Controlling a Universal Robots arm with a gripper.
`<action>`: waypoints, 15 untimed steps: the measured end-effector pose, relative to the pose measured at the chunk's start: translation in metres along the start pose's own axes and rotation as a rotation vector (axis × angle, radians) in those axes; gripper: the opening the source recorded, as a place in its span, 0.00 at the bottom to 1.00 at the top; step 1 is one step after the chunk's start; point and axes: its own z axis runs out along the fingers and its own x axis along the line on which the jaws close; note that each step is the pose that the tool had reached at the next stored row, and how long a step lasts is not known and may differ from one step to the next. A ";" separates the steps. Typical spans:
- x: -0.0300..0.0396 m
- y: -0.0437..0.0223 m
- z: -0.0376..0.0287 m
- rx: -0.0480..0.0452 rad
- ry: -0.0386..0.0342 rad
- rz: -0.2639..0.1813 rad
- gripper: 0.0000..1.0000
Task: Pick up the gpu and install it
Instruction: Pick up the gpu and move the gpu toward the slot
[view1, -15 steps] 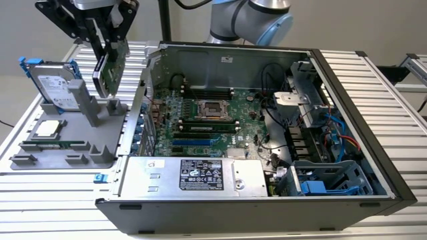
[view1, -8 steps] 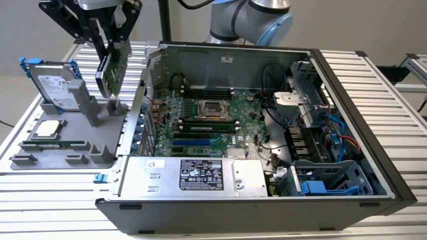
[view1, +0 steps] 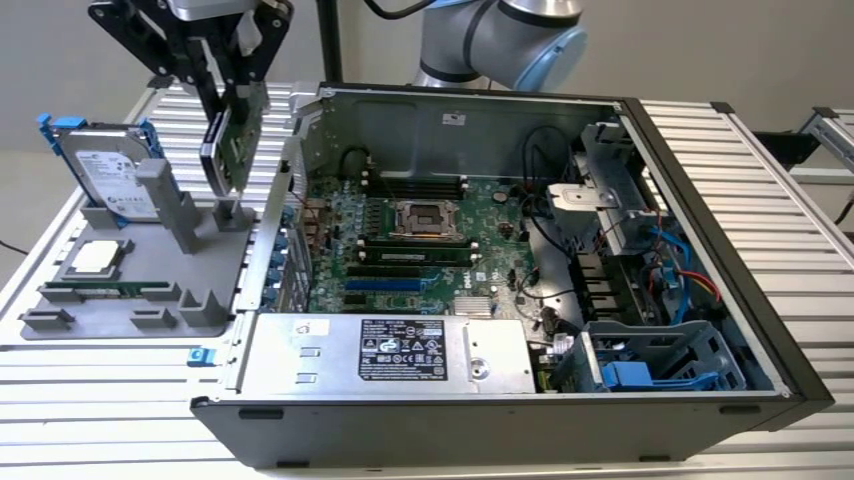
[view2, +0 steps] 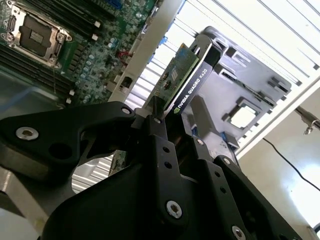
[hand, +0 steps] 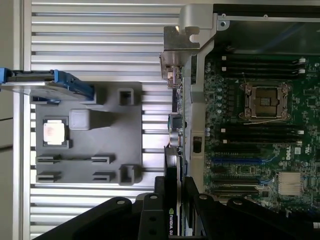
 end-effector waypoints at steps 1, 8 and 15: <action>-0.0008 0.0000 0.0000 0.0000 0.0000 0.000 0.00; -0.0060 0.0000 0.0000 0.0000 0.0001 0.000 0.00; -0.0110 0.0000 0.0000 0.0001 0.0001 0.000 0.00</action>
